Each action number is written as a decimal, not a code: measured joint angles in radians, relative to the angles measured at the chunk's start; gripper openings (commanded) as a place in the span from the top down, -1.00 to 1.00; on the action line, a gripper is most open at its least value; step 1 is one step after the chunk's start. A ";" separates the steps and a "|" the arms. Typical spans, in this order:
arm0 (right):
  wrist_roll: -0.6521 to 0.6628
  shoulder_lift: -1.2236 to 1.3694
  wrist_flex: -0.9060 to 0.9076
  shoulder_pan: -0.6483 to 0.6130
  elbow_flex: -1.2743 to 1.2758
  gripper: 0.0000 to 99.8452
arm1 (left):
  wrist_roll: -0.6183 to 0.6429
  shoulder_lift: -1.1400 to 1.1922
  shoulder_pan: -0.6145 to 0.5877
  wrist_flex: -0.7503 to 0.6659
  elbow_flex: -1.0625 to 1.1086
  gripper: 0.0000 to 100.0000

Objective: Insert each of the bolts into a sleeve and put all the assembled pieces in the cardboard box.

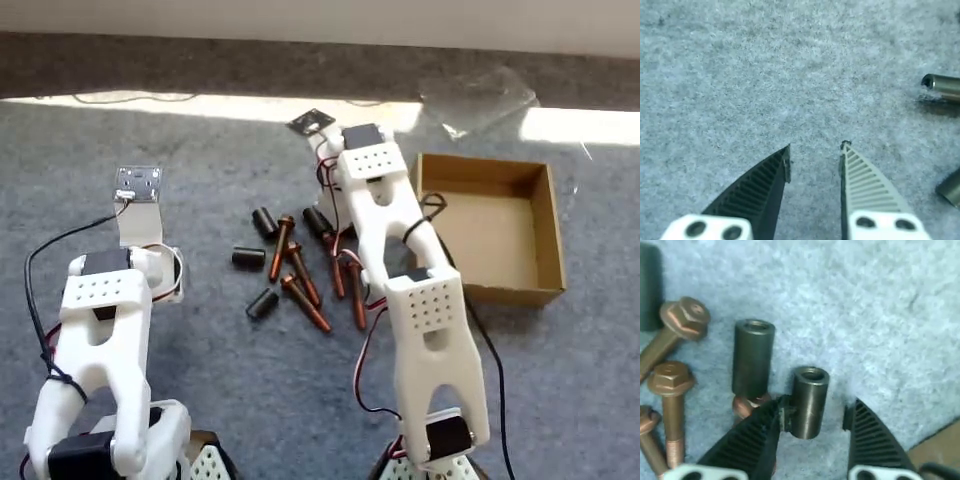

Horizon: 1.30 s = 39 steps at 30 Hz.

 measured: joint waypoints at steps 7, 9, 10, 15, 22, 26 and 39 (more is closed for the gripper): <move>0.002 0.000 0.000 0.029 0.000 0.77 | 0.000 0.000 0.000 0.000 0.000 0.68; 0.002 0.000 -0.002 0.032 0.000 0.77 | 0.000 0.000 0.000 0.000 0.000 0.68; 0.002 0.000 -0.002 0.035 0.000 0.77 | 0.000 0.000 0.000 -0.006 0.003 0.68; -0.040 0.000 -0.006 0.049 0.000 0.76 | 0.000 0.000 0.000 -0.052 0.043 0.68; 0.057 0.000 -0.003 0.049 0.000 0.76 | 0.000 0.000 0.000 -0.060 0.043 0.68; 0.144 0.000 -0.002 0.049 0.000 0.69 | 0.000 0.000 0.000 -0.060 0.043 0.68; 0.183 0.000 -0.018 0.051 -0.061 0.62 | 0.000 0.000 0.000 -0.060 0.043 0.68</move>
